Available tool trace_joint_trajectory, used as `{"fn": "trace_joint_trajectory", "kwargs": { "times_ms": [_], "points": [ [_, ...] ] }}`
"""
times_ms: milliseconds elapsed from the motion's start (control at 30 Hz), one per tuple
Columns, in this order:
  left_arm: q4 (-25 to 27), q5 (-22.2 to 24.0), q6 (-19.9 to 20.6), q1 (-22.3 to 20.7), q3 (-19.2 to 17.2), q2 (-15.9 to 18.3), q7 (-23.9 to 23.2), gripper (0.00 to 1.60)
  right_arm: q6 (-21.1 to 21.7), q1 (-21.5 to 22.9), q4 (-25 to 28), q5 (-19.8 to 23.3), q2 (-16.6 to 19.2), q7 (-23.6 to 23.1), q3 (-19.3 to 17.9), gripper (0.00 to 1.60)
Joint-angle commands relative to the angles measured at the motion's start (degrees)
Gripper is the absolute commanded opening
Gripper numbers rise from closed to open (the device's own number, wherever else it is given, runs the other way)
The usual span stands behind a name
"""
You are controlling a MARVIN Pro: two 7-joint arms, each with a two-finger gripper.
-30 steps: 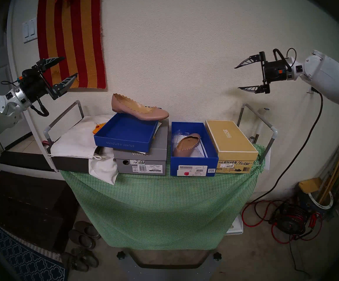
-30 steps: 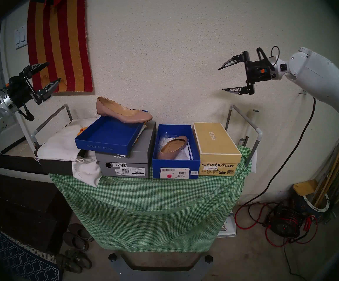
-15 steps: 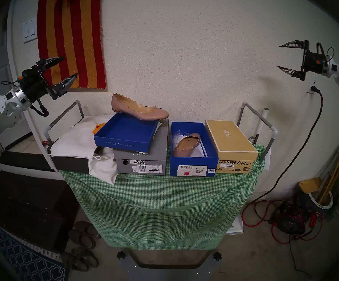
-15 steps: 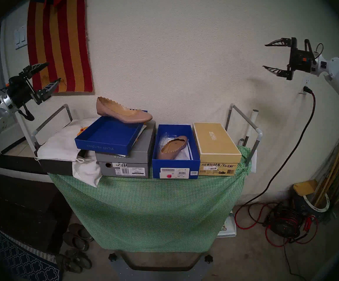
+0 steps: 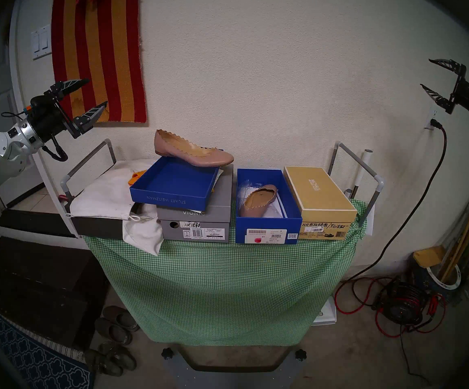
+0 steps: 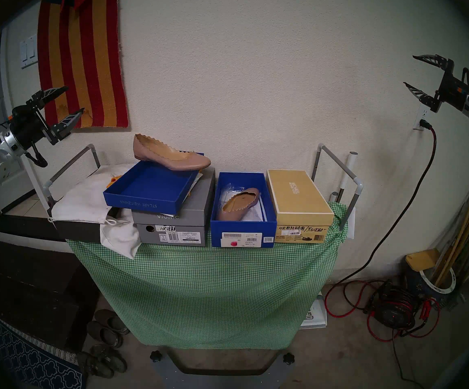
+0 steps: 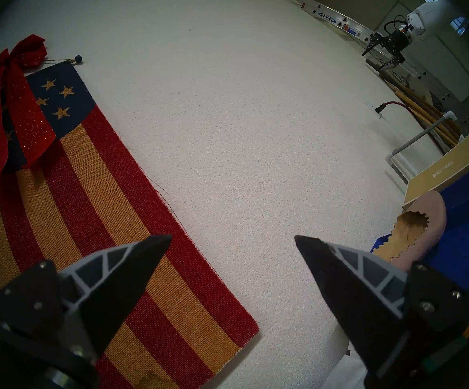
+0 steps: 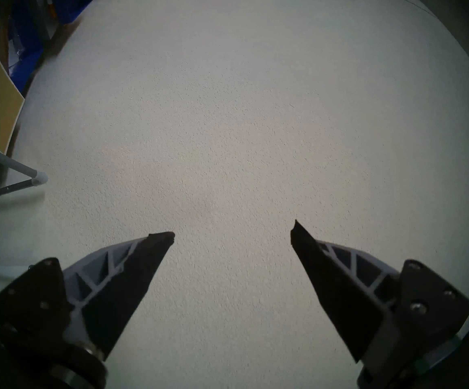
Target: Put shoes into shoe box
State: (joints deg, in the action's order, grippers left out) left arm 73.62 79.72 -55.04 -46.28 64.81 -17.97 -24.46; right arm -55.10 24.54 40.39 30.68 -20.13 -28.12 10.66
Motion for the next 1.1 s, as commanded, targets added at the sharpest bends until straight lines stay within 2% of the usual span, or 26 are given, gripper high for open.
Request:
{"fn": "trace_joint_trajectory", "kwargs": {
  "times_ms": [0, 67, 167, 267, 300, 433, 567, 600, 667, 767, 800, 1067],
  "points": [
    [-0.01, 0.04, 0.04, -0.12, -0.12, -0.07, 0.04, 1.6, 0.1, -3.24, 6.57, 2.11, 4.67, 1.35, 0.41, 1.6],
    [-0.01, 0.04, 0.04, -0.12, -0.12, -0.07, 0.04, 1.6, 0.1, -3.67, 7.54, 2.45, 4.63, 1.51, 0.4, 1.6],
    [-0.01, 0.03, 0.04, -0.12, -0.12, -0.07, 0.04, 1.6, 0.1, -3.99, 11.95, 3.19, 5.9, 2.18, 0.12, 1.6],
    [-0.01, 0.03, 0.04, -0.13, -0.12, -0.07, 0.04, 1.6, 0.1, -4.2, 13.23, 3.6, 6.35, 2.61, -0.08, 1.6],
    [-0.01, 0.03, 0.04, -0.13, -0.12, -0.07, 0.04, 1.6, 0.1, -4.35, 15.94, 3.89, 6.8, 3.03, -0.27, 1.6],
    [-0.01, 0.03, 0.04, -0.13, -0.12, -0.07, 0.04, 1.6, 0.1, -4.23, 18.42, 4.32, 7.56, 3.73, -0.82, 1.6],
    [-0.01, 0.02, 0.04, -0.13, -0.13, -0.07, 0.05, 1.6, 0.1, -4.97, 23.71, 4.64, 8.43, 4.18, -1.09, 1.6],
    [-0.01, 0.02, 0.04, -0.13, -0.13, -0.07, 0.05, 1.6, 0.1, -5.08, 26.18, 4.77, 9.39, 4.5, -1.23, 1.6],
    [-0.01, 0.02, 0.04, -0.13, -0.13, -0.07, 0.05, 1.6, 0.1, -5.2, 25.88, 4.83, 9.44, 4.63, -1.29, 1.6],
    [-0.01, 0.02, 0.04, -0.14, -0.13, -0.07, 0.05, 1.6, 0.1, -5.52, 29.77, 4.95, 11.11, 5.31, -1.49, 1.6],
    [-0.1, -0.23, 0.09, -0.19, -0.13, -0.44, -0.07, 1.6, 0.1, -5.63, 29.47, 4.97, 11.23, 5.45, -1.53, 1.6],
    [1.37, -3.21, 0.21, -2.33, -2.68, -6.99, -2.21, 1.6, 0.1, -6.28, 37.62, 4.95, 12.42, 7.03, -1.71, 1.6]
  ]
}}
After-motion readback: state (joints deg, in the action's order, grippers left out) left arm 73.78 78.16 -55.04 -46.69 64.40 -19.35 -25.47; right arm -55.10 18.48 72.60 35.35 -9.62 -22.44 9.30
